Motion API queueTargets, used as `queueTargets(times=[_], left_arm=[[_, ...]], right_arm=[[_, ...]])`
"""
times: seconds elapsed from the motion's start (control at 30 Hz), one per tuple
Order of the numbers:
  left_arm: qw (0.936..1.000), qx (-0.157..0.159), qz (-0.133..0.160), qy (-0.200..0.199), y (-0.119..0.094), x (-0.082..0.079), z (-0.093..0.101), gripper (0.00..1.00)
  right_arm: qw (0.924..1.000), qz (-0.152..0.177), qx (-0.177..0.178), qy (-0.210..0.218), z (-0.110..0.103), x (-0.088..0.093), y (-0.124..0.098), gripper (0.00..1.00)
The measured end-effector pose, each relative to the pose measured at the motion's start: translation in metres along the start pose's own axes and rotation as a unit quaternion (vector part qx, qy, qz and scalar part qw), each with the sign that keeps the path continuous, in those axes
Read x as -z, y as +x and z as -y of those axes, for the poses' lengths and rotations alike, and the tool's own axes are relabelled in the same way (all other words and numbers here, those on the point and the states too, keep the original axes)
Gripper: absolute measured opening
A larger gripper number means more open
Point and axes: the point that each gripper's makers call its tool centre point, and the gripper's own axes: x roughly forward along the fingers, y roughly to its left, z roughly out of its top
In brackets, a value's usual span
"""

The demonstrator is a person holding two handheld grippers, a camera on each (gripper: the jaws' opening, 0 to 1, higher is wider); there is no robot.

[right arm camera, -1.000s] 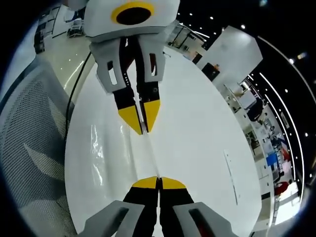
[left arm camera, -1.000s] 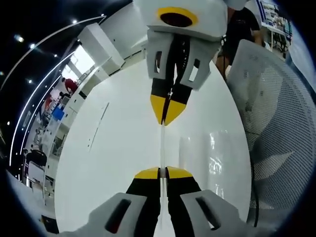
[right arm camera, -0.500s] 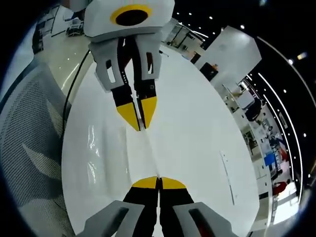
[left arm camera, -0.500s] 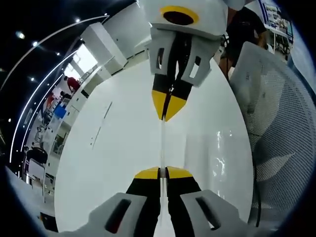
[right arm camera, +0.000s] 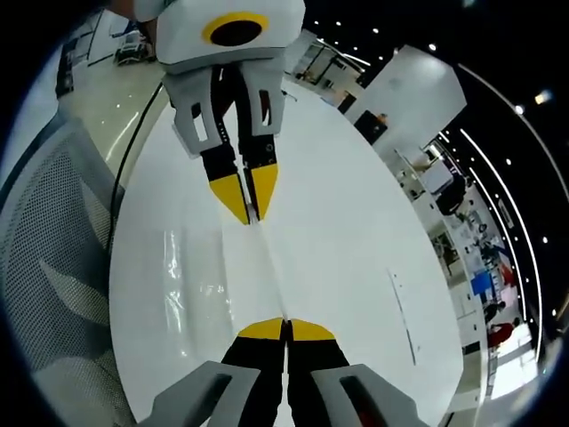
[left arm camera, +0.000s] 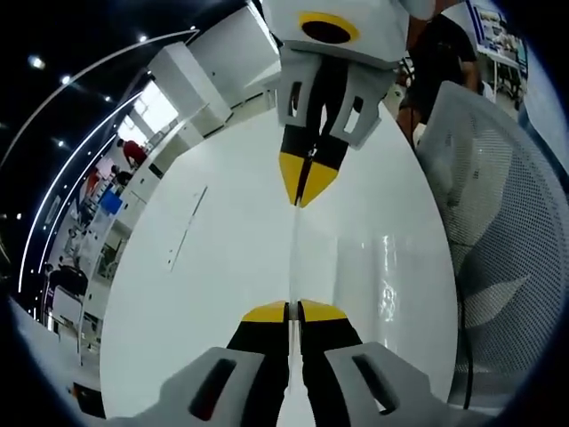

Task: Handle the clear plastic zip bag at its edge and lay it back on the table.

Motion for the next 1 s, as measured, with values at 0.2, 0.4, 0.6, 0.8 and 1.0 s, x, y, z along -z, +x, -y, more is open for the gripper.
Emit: queueTargets(times=[0.2,0.4,0.6,0.8,1.0], left_arm=[[1.0,-0.004,-0.002,-0.006,-0.003,0.002,-0.003,0.0],[0.9999,-0.005,-0.01,-0.011,-0.006,0.004,-0.006,0.0],[0.9996,-0.01,-0.015,-0.023,-0.009,0.007,-0.004,0.0],[0.9991,-0.015,-0.02,-0.035,-0.012,0.011,0.002,0.0],[0.9987,-0.016,-0.024,-0.042,-0.016,0.013,0.004,0.0]], right_arm=[[1.0,0.001,0.005,0.007,0.004,0.002,-0.004,0.0],[0.9999,0.001,0.008,0.015,0.007,0.007,-0.007,0.0],[0.9998,0.002,0.004,0.018,0.006,0.008,-0.008,0.0],[0.9998,0.005,0.0,0.019,0.006,0.007,-0.007,0.0],[0.9998,0.009,-0.004,0.015,0.005,0.005,-0.006,0.0]])
